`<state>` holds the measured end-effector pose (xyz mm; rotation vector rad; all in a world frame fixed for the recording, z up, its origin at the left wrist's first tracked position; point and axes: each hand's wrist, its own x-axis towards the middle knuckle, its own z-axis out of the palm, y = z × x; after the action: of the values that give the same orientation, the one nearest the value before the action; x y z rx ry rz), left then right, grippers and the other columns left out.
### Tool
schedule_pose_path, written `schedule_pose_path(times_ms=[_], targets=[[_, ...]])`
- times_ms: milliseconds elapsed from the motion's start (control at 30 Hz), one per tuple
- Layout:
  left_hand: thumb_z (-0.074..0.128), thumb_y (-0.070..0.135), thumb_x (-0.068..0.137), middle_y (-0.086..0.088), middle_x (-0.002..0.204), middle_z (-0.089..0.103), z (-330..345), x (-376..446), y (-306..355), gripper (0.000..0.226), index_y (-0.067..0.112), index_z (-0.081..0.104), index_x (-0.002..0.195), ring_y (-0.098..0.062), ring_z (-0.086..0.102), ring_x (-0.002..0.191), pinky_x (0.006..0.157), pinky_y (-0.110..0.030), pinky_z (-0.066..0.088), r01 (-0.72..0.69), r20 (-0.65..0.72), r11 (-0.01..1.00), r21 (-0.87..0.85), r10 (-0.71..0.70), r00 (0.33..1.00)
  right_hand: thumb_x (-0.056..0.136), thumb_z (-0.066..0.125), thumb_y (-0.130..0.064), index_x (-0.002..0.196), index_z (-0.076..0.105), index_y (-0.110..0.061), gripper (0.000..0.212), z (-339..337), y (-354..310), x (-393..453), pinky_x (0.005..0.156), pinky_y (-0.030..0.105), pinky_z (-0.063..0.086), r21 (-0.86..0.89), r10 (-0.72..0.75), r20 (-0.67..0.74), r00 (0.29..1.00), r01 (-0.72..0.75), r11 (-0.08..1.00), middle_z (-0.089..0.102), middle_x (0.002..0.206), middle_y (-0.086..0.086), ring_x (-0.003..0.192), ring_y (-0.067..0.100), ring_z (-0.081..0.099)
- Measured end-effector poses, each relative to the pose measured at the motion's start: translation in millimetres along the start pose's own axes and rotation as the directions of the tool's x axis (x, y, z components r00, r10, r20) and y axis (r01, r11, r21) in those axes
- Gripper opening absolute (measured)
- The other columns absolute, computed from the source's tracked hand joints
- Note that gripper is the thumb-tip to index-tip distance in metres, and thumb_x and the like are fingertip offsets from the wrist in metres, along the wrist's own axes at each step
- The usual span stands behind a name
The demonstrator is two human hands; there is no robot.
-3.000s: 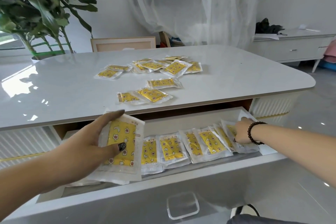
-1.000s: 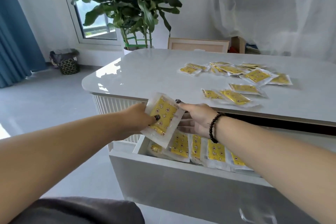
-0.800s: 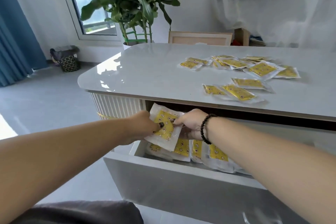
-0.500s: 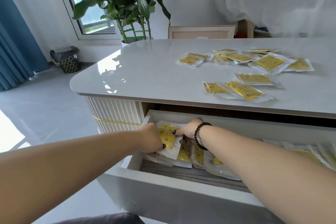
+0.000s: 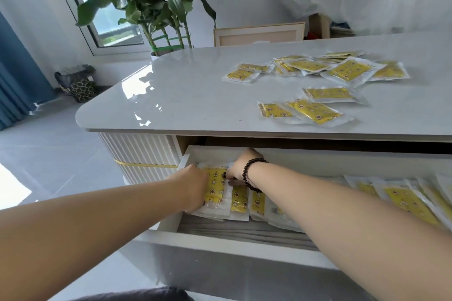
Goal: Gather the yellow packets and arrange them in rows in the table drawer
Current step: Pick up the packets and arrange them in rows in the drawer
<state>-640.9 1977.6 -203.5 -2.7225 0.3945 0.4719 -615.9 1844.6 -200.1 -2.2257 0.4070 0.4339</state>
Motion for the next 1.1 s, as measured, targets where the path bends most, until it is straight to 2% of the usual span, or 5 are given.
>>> schedule_pose_path(times_ms=[100,300,433,667,1100], targets=[[0.053,0.017,0.093,-0.006,0.103,0.058,-11.5,-4.3,-7.2,0.022,0.007,0.06,0.111,-0.018,0.055,0.084,0.068,-0.024,0.047,0.023,-0.036,1.0,-0.016,-0.023,0.999,0.084,0.068,-0.032,0.102,0.051,-0.011,0.032,-3.0,-0.6,-5.6,0.058,0.02,0.048,-0.294,-0.082,0.024,0.996,0.085,0.952,0.061,0.085,0.001,0.071,0.01,0.06],[0.059,0.024,0.09,-0.001,0.091,0.053,-42.3,-35.8,-17.6,0.018,0.009,0.06,0.101,-0.017,0.052,0.08,0.065,-0.021,0.045,0.036,-0.088,0.995,-0.089,-0.044,0.995,0.089,0.057,-0.005,0.069,0.046,-0.008,0.023,-38.9,-8.1,-56.6,0.085,0.037,0.054,-0.134,-0.101,0.143,0.985,0.12,0.984,0.058,0.089,0.014,0.08,0.027,0.058],[0.057,0.028,0.09,-0.002,0.107,0.056,-58.9,-65.4,-16.9,0.028,0.011,0.058,0.112,-0.017,0.047,0.087,0.077,-0.027,0.048,0.012,-0.183,0.981,-0.195,-0.049,0.982,0.089,0.06,-0.01,0.09,0.055,-0.001,0.011,-62.3,-6.4,-102.5,0.064,0.034,0.055,-0.105,-0.052,0.08,0.995,0.06,0.993,0.062,0.074,0.013,0.054,0.026,0.058],[0.052,0.029,0.089,-0.002,0.107,0.058,-86.3,-129.1,15.7,0.031,0.014,0.056,0.116,-0.021,0.057,0.087,0.068,-0.029,0.048,-0.05,-0.358,0.966,-0.253,-0.046,0.933,0.091,0.059,-0.018,0.103,0.056,-0.001,0.021,-107.9,35.3,-177.7,0.079,0.038,0.058,-0.209,-0.038,-0.056,0.998,0.026,0.978,0.067,0.098,0.013,0.07,0.027,0.063],[0.052,0.031,0.092,-0.004,0.108,0.058,-115.6,-150.3,37.8,0.032,0.011,0.055,0.117,-0.022,0.054,0.086,0.074,-0.03,0.049,-0.078,-0.371,0.909,-0.41,-0.089,0.924,0.087,0.053,-0.009,0.11,0.053,-0.002,0.024,-152.9,43.9,-200.8,0.049,0.023,0.045,-0.008,-0.026,-0.311,0.95,0.025,1.0,0.062,0.078,0.013,0.058,0.023,0.055]])
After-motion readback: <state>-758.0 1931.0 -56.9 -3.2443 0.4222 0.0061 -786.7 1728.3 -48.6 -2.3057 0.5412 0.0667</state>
